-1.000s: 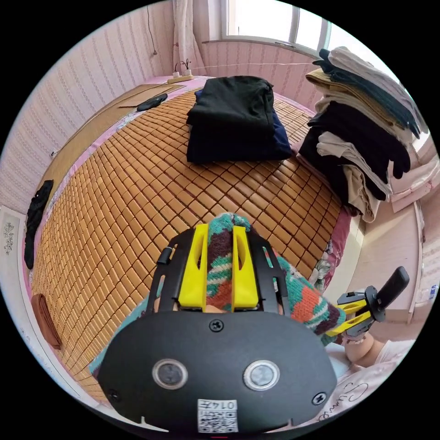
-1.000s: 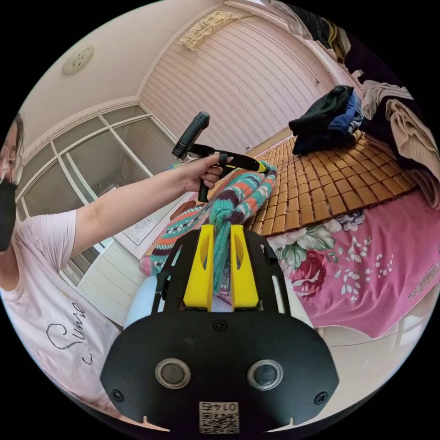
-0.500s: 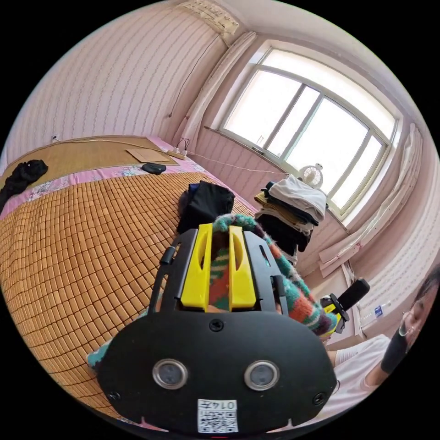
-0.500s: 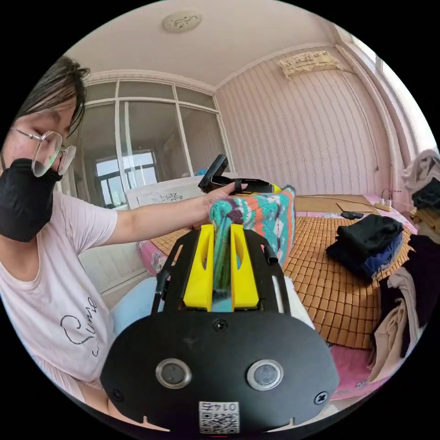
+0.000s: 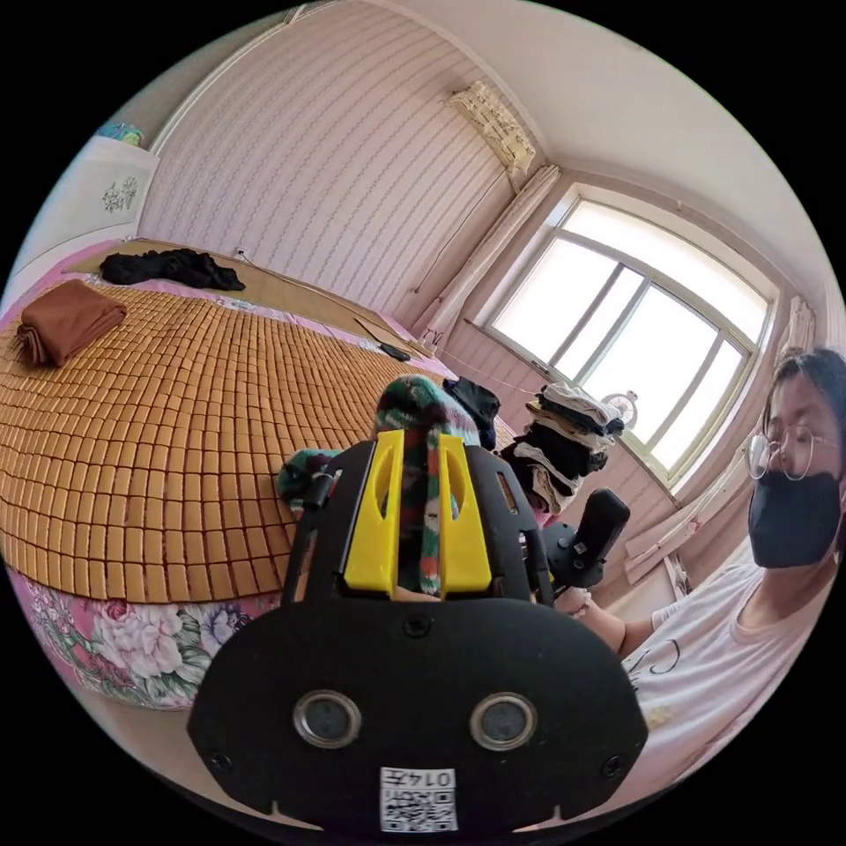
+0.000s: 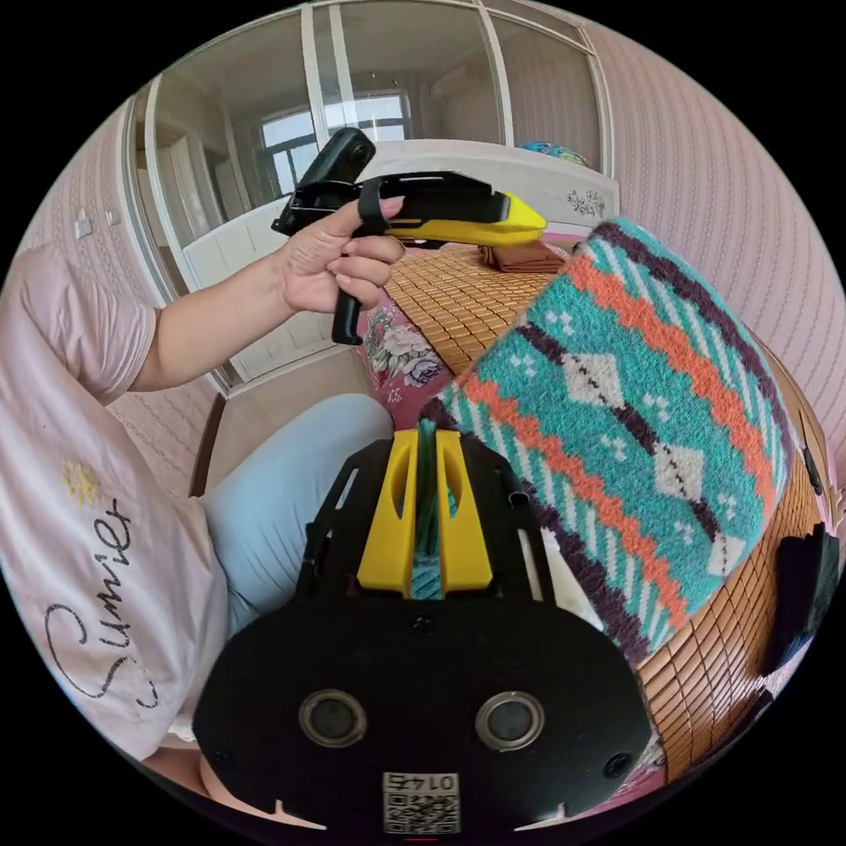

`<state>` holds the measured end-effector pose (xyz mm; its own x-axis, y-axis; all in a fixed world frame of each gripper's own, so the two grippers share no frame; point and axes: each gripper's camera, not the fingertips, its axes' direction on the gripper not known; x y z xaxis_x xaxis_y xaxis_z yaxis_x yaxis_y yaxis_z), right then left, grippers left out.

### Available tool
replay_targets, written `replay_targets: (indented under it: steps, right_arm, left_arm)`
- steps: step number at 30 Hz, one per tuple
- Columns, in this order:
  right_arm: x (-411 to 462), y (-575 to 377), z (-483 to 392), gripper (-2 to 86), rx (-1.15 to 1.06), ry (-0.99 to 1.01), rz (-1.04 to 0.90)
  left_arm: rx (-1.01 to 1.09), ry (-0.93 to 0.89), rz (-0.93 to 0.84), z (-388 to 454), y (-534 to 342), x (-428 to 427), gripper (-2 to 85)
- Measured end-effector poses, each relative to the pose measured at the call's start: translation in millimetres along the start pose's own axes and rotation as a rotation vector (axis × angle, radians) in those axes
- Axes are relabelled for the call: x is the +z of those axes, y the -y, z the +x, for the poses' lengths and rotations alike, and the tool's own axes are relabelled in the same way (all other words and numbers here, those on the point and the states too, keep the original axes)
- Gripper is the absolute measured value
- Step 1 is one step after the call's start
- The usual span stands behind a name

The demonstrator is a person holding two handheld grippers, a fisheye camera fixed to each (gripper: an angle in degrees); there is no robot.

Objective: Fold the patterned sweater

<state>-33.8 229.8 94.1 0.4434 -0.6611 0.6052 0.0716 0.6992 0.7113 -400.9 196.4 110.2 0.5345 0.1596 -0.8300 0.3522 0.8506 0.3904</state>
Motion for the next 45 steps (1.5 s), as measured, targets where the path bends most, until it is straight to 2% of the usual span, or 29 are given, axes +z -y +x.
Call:
replay_targets:
  steps: [3, 6, 9, 12, 14, 16, 18, 20, 23, 25, 27, 28, 30, 34, 36, 40, 45]
  right_arm:
    - [25, 4, 0, 3.7, 0.003, -0.067, -0.06]
    - [31, 3, 6, 5.0, 0.062, -0.045, -0.032]
    - [19, -6, 15, 8.8, 0.102, 0.06, -0.013]
    - [-10, -9, 24, 11.1, 0.088, 0.257, -0.017]
    - [-52, -11, 46, 10.9, 0.108, 0.42, 0.158]
    - [-80, -9, 70, 10.2, 0.125, 0.458, 0.299]
    - [-97, -1, 90, 9.7, 0.136, 0.318, 0.342]
    - [-100, 17, 112, 11.3, 0.206, 0.051, 0.329]
    - [-80, 47, 137, 12.7, 0.242, -0.077, 0.312]
    - [-60, 65, 149, 13.1, 0.242, -0.059, 0.279]
    - [-40, 82, 153, 13.4, 0.228, -0.073, 0.232]
    - [-28, 92, 154, 13.4, 0.213, -0.119, 0.207]
    - [-14, 103, 156, 13.1, 0.205, -0.156, 0.211]
    - [25, 132, 173, 12.7, 0.219, -0.106, 0.216]
    - [47, 146, 182, 12.8, 0.225, -0.031, 0.201]
    - [125, 181, 208, 13.0, 0.258, 0.077, -0.019]
    - [164, 206, 207, 13.3, 0.232, 0.002, -0.148]
  left_arm:
    - [0.061, 0.13, 0.045, 20, -25, -1, 6.9]
    - [0.093, 0.297, -0.04, 28, -47, 29, 11.5]
    - [0.041, 0.233, -0.065, 21, -61, 36, 13.9]
    - [0.012, 0.172, -0.103, 17, -65, 34, 14.8]
    - [-0.01, 0.138, -0.098, 15, -68, 28, 15.2]
    - [-0.018, 0.101, -0.075, 16, -70, 18, 16.0]
    - [0.014, 0.087, -0.081, 23, -72, 10, 17.2]
    - [0.058, 0.109, -0.109, 30, -75, 12, 18.5]
    - [0.121, 0.128, -0.191, 41, -78, 29, 20.2]
    - [0.151, 0.153, -0.212, 49, -79, 35, 19.9]
    - [0.202, 0.291, -0.266, 59, -78, 42, 15.5]
    - [0.212, 0.301, -0.277, 61, -78, 42, 14.4]
    - [0.208, 0.258, -0.26, 65, -75, 35, 9.4]
    - [0.14, 0.185, -0.238, 59, -72, 17, 7.7]
    - [0.011, 0.107, -0.26, 45, -74, 7, 7.3]
    - [-0.046, 0.152, -0.299, 33, -86, 9, 7.1]
    - [-0.061, 0.159, -0.302, 37, -86, 14, 7.9]
